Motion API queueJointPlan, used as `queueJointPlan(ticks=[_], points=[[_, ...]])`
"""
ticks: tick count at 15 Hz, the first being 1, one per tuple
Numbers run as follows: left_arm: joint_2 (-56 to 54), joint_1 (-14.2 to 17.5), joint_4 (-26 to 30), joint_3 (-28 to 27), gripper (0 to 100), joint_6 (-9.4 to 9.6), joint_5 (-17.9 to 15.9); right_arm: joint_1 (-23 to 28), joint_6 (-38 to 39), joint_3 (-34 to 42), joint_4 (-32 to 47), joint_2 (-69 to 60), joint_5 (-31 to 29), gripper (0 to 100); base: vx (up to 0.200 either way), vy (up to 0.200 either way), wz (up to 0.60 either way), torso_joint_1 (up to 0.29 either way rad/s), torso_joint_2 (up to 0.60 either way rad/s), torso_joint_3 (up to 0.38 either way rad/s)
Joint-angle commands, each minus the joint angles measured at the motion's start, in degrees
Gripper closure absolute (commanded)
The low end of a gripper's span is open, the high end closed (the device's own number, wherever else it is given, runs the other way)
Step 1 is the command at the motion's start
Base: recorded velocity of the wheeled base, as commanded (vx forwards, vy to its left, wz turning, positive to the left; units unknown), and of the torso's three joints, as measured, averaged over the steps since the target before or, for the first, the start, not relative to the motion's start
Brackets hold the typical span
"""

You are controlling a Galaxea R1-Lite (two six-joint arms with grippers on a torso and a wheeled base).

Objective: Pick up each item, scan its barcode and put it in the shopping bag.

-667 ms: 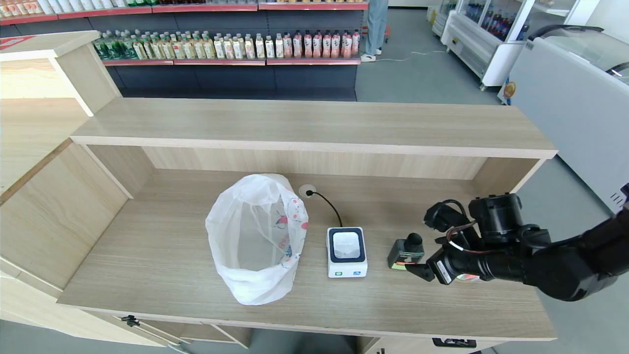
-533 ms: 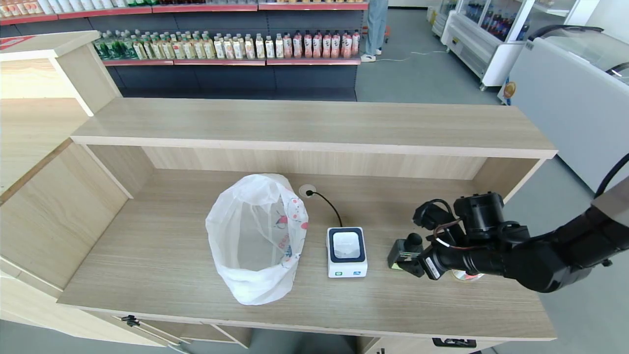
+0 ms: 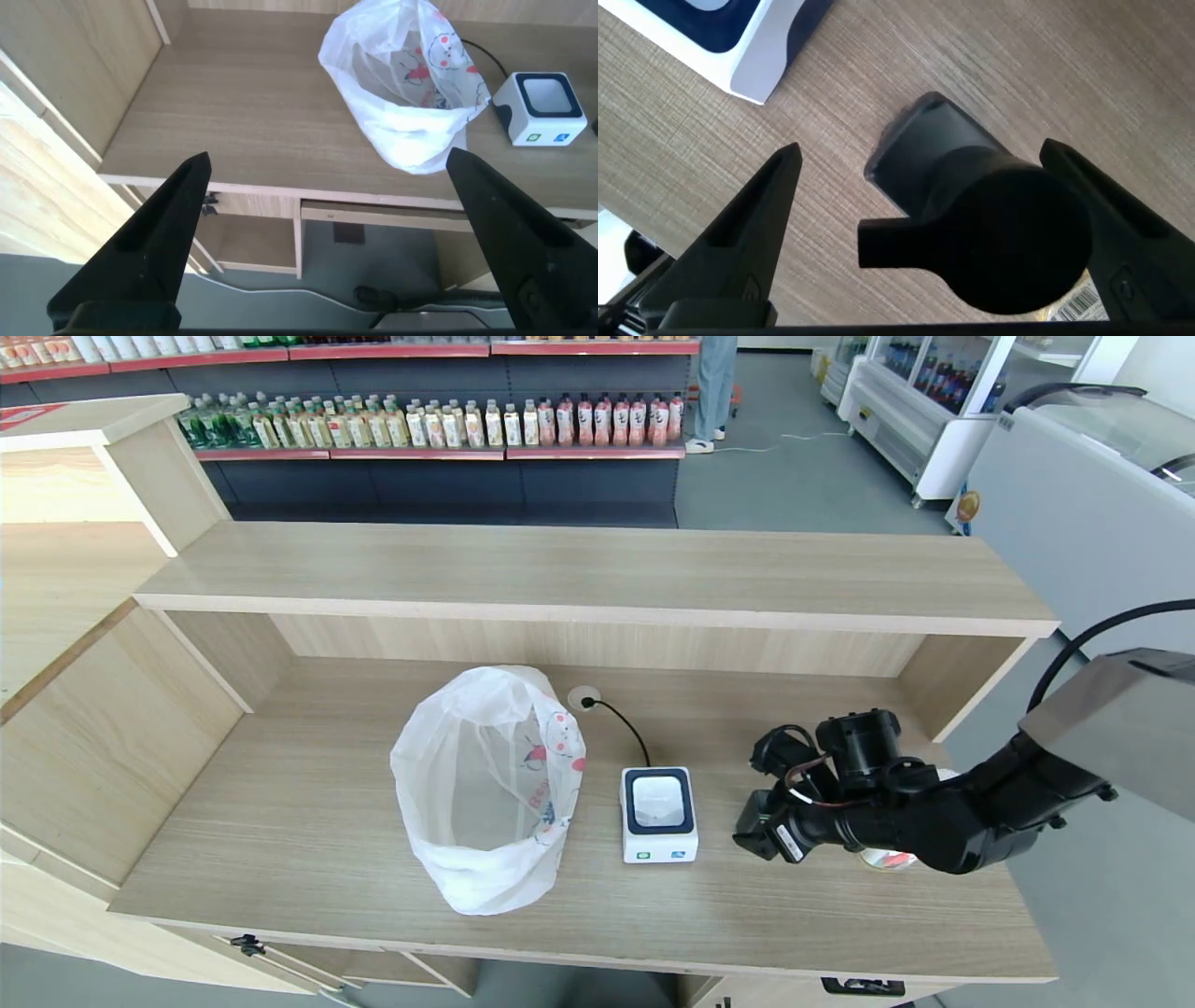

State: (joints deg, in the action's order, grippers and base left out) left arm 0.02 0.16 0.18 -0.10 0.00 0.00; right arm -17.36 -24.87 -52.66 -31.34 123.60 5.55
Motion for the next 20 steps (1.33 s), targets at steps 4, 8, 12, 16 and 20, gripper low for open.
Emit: queueJointPlan(ticks=[4, 8, 12, 16, 20], points=[[0.0, 0.0, 0.0, 0.0, 0, 0.0, 0.0, -1.6, 0.0, -5.2, 0.0, 4.2, 0.2, 0, 0.0, 0.0, 0.0, 0.0, 0.0, 0.0], [0.0, 0.0, 0.0, 0.0, 0, 0.0, 0.0, -2.6, 0.3, -6.5, -2.8, 6.0, 0.9, 100, 0.0, 0.0, 0.0, 0.0, 0.0, 0.0], [0.0, 0.0, 0.0, 0.0, 0, 0.0, 0.0, -2.6, 0.2, -5.6, -4.8, 3.9, 2.5, 100, 0.0, 0.0, 0.0, 0.0, 0.0, 0.0], [0.0, 0.0, 0.0, 0.0, 0, 0.0, 0.0, -1.4, 0.1, -0.9, -5.3, 2.3, 2.4, 100, 0.0, 0.0, 0.0, 0.0, 0.0, 0.0], [0.0, 0.0, 0.0, 0.0, 0, 0.0, 0.0, 0.6, 2.0, 5.4, -12.0, -5.5, 2.7, 100, 0.0, 0.0, 0.0, 0.0, 0.0, 0.0]])
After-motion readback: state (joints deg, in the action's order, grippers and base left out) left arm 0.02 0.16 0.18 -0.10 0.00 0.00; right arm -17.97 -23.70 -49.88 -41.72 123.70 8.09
